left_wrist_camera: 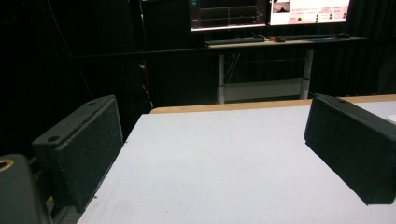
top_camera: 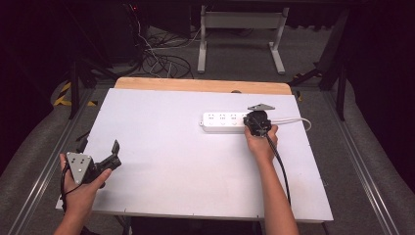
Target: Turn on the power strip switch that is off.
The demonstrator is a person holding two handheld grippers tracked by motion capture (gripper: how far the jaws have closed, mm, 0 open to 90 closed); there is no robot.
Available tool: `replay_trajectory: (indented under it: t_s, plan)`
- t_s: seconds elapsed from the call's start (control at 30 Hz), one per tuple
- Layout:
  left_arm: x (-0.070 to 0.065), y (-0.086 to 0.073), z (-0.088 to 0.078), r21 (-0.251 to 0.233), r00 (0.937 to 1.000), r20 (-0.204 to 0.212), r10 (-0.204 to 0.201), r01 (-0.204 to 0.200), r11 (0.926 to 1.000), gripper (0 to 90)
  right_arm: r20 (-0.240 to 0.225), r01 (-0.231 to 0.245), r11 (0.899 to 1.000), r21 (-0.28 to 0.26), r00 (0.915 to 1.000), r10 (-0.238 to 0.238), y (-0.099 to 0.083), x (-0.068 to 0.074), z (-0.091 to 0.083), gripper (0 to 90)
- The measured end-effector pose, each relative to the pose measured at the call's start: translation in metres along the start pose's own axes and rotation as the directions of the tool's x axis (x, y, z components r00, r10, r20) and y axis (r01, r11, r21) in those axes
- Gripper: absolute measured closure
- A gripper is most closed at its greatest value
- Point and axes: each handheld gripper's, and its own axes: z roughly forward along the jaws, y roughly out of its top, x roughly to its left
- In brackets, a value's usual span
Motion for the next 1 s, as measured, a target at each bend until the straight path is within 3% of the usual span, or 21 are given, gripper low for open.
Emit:
replay_trajectory:
  t_s: [1.0]
  plan:
    - [-0.0003, -0.0002, 0.0007, 0.000, 1.0000, -0.002, 0.002, -0.002, 1.0000, 4.6, 0.002, 0.013, 1.000, -0.004, 0.9999, -0.013, -0.0009, 0.0024, -0.0013, 90.0]
